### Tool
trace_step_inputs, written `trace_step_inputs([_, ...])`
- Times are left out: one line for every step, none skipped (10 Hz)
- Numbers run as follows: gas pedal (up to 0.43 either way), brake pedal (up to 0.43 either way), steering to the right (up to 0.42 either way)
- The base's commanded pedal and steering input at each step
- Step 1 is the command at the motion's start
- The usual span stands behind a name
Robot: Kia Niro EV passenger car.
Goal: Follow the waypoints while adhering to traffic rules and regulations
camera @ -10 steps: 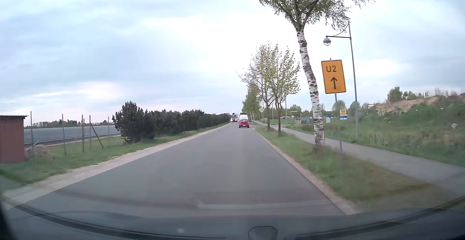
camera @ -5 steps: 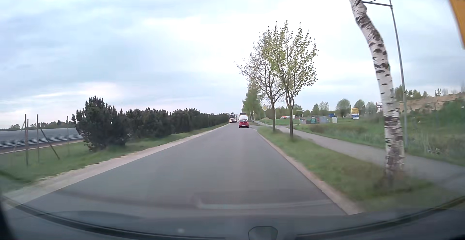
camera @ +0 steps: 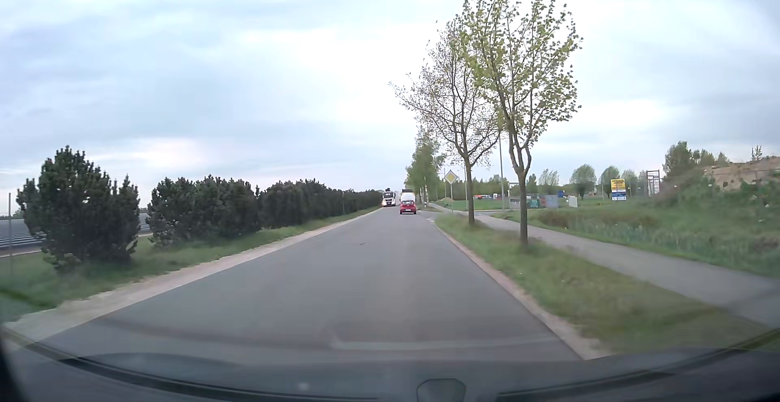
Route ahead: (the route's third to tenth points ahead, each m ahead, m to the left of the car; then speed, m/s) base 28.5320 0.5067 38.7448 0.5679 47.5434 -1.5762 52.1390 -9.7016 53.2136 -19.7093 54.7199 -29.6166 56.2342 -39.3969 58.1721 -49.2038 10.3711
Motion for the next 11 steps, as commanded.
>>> trace_step_inputs([0.000,0.000,-0.002])
trace_step_inputs([0.000,0.000,-0.002])
trace_step_inputs([0.000,0.000,-0.002])
trace_step_inputs([0.000,0.000,-0.002])
trace_step_inputs([0.000,0.000,-0.002])
trace_step_inputs([0.000,0.000,-0.002])
trace_step_inputs([0.000,0.000,-0.002])
trace_step_inputs([0.000,0.000,-0.002])
trace_step_inputs([0.000,0.000,-0.002])
trace_step_inputs([0.000,0.000,-0.002])
trace_step_inputs([0.000,0.000,-0.002])
